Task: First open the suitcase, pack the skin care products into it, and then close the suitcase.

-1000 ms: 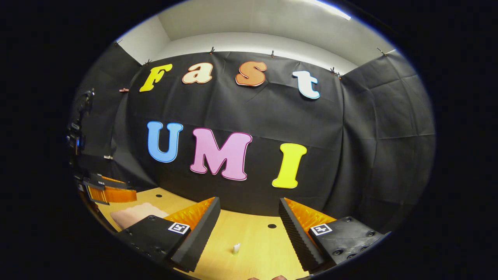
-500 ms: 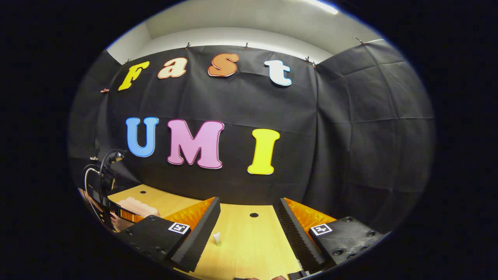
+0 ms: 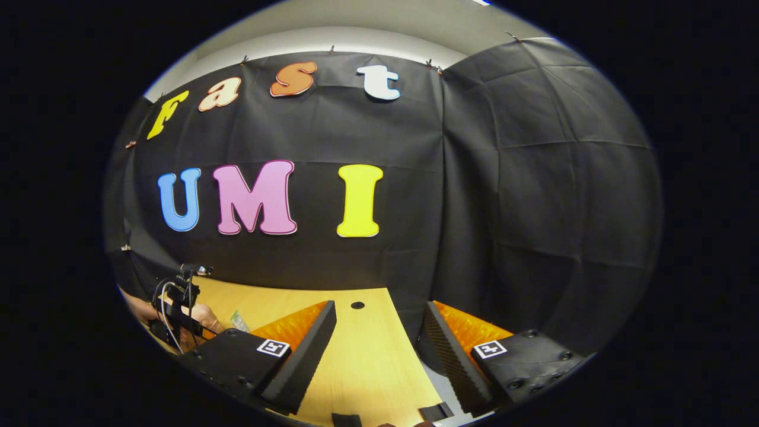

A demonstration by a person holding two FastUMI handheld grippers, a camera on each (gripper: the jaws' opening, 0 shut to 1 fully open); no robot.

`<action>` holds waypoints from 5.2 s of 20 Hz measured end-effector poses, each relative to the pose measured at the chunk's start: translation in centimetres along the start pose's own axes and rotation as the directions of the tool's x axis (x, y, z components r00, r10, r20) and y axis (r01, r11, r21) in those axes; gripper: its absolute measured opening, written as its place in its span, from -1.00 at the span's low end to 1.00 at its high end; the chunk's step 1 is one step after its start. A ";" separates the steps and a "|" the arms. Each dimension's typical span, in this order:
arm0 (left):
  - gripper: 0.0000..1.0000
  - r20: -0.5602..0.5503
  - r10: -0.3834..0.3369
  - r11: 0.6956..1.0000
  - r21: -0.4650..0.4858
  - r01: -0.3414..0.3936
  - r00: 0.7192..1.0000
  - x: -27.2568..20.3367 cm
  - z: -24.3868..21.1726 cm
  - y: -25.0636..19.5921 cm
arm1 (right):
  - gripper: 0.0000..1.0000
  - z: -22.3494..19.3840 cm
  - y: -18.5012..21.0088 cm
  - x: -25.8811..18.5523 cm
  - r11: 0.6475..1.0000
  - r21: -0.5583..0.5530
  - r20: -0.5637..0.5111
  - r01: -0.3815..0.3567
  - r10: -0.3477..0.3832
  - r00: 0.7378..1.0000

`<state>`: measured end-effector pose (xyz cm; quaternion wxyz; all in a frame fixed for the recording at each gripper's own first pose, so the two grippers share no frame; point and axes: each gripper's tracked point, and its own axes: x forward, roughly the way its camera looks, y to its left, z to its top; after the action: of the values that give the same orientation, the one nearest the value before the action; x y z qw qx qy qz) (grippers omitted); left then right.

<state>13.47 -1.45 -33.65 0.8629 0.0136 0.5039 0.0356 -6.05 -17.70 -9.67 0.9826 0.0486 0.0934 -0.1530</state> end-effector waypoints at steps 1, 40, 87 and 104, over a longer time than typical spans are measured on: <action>0.92 -0.008 0.023 1.000 0.005 -0.023 1.000 0.7 0.1 0.3 | 0.92 0.1 -0.4 0.2 1.000 0.001 0.004 0.004 -0.004 1.000; -0.74 0.100 0.329 0.943 -0.083 -0.321 0.939 -13.2 6.2 55.9 | 0.92 0.7 28.0 3.0 0.971 -0.068 -0.021 -0.227 0.226 0.974; 0.91 0.148 -0.326 0.931 0.221 0.290 0.934 8.3 6.5 -1.2 | 0.92 -5.4 20.8 7.0 0.924 -0.262 -0.130 -0.278 0.252 0.959; -0.14 0.090 -0.244 0.925 0.321 0.204 0.966 11.4 7.1 -5.0 | 0.93 -17.1 19.6 12.0 0.959 -0.056 -0.330 -0.278 0.245 0.912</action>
<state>25.46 -5.48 -40.35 0.8790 0.0931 0.4451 -0.1436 8.32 -0.51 -27.45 0.9672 0.0345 0.2516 -0.0050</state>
